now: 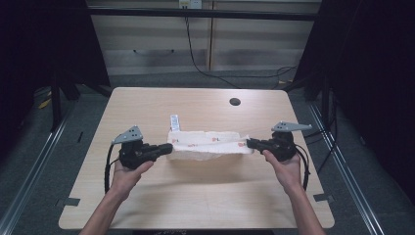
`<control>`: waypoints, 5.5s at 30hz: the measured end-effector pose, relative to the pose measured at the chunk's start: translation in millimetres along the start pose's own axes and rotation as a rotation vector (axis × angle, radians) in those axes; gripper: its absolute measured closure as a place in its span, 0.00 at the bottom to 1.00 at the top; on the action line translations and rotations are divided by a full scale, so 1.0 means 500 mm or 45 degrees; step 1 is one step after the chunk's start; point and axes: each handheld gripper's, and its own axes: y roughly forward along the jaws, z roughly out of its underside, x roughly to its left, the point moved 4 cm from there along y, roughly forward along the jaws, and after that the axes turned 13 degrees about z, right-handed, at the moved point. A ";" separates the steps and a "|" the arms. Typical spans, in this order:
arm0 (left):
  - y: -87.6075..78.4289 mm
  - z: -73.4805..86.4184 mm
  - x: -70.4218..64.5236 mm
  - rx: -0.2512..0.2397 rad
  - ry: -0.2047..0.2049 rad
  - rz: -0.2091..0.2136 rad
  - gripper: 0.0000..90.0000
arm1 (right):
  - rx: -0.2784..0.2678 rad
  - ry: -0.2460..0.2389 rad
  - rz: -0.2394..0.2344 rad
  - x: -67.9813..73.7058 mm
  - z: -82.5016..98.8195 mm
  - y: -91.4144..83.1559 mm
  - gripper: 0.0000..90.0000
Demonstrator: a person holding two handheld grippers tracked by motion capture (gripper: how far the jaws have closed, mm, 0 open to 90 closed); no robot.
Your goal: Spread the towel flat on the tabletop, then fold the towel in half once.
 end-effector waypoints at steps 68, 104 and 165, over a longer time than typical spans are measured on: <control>0.023 0.111 0.022 0.196 -0.080 -0.074 0.87 | 0.202 -0.004 -0.015 0.031 0.136 0.026 0.81; 0.042 0.196 0.001 0.415 -0.017 -0.097 0.77 | 0.327 -0.070 -0.092 0.066 0.190 0.083 0.65; 0.012 0.111 0.094 0.215 -0.132 -0.152 0.57 | 0.293 -0.044 0.057 -0.050 0.061 0.246 0.97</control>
